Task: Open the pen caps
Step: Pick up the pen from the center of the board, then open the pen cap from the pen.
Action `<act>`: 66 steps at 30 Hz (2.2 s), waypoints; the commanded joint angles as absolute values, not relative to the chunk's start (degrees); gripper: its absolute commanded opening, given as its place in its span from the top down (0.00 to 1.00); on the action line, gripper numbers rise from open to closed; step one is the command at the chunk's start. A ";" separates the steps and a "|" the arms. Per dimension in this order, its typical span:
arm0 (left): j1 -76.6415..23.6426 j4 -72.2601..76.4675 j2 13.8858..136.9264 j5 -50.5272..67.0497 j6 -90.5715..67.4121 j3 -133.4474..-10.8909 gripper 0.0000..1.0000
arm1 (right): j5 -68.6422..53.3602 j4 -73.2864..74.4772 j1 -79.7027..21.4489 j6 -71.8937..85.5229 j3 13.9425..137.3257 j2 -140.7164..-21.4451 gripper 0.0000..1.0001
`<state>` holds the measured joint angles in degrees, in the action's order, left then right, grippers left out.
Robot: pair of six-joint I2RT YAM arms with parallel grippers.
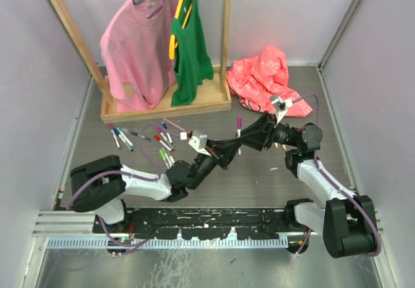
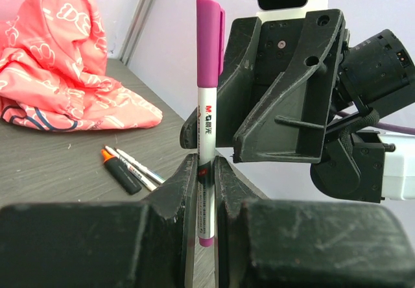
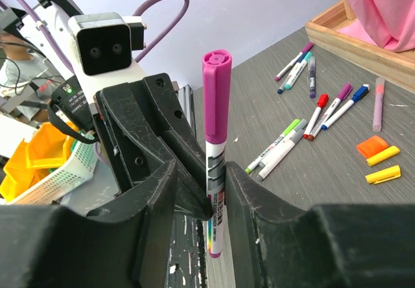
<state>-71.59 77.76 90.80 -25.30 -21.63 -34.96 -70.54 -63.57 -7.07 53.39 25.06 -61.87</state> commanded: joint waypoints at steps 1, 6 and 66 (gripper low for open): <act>-71.90 81.91 91.19 -26.54 -21.09 -36.91 1.00 | -70.21 -64.90 -7.47 52.29 27.10 -61.08 0.61; -71.89 81.91 91.04 -26.56 -21.02 -36.91 1.00 | -70.36 -64.19 -7.53 51.57 27.25 -61.08 0.69; -49.09 52.88 79.45 18.33 -53.67 -44.73 0.37 | -82.86 -1.10 -9.84 3.72 44.27 -64.21 0.99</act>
